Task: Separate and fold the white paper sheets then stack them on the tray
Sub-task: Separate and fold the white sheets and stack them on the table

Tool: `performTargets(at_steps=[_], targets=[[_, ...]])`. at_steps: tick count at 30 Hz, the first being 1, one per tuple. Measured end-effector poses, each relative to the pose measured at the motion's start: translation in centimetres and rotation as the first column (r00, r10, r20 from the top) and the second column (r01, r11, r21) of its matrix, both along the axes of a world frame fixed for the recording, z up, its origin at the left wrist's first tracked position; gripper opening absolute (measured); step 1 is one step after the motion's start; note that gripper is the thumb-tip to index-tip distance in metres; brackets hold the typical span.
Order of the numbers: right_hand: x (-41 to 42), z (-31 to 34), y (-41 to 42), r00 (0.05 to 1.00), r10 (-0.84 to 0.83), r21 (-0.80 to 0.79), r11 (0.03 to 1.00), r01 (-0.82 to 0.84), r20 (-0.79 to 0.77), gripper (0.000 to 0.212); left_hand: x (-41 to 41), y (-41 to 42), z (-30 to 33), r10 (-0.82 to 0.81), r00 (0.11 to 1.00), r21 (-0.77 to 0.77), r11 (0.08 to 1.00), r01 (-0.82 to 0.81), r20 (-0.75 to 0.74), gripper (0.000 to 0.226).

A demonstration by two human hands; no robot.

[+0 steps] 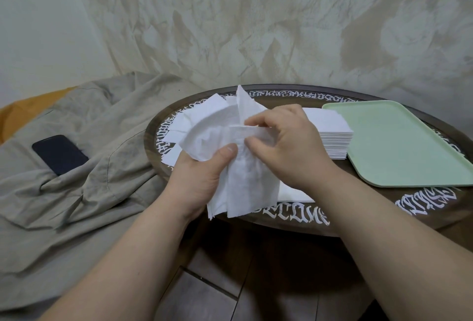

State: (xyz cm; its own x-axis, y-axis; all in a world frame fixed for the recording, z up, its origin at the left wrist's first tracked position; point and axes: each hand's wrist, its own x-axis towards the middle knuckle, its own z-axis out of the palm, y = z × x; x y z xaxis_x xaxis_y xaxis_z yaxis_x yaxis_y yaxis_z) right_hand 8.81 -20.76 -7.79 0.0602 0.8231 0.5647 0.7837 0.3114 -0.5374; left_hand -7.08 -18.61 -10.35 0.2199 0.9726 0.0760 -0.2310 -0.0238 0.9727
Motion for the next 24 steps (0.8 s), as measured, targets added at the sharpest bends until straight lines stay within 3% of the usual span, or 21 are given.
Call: performTargets(at_steps=[2, 6, 12, 21, 24], targets=[[0.0, 0.3, -0.1, 1.000, 0.025, -0.052, 0.998, -0.025, -0.005, 0.002, -0.2, 0.1, 0.1, 0.027, 0.999, -0.009, 1.000, -0.027, 0.019, 0.037], [0.0, 0.2, -0.6, 0.972, 0.108, -0.166, 0.976, -0.144, -0.211, 0.017, -0.1, 0.1, 0.4, 0.014, 0.998, -0.045, 0.999, -0.011, 0.069, 0.033], [0.5, 0.1, -0.7, 0.936, 0.091, -0.215, 0.961, -0.171, -0.339, 0.024, 0.0, 0.1, 0.5, 0.056, 0.997, -0.074, 0.996, -0.052, 0.054, 0.017], [2.0, -0.6, -0.1, 0.798, -0.085, -0.307, 0.943, -0.129, -0.597, 0.009, -0.4, 0.3, 1.1, 0.220, 0.973, -0.158, 0.965, -0.207, 0.070, 0.015], [2.3, -0.7, -0.2, 0.772, -0.087, -0.284, 0.951, -0.125, -0.630, 0.015, -0.5, 0.4, 1.1, 0.244, 0.969, -0.159, 0.959, -0.234, 0.042, 0.013]])
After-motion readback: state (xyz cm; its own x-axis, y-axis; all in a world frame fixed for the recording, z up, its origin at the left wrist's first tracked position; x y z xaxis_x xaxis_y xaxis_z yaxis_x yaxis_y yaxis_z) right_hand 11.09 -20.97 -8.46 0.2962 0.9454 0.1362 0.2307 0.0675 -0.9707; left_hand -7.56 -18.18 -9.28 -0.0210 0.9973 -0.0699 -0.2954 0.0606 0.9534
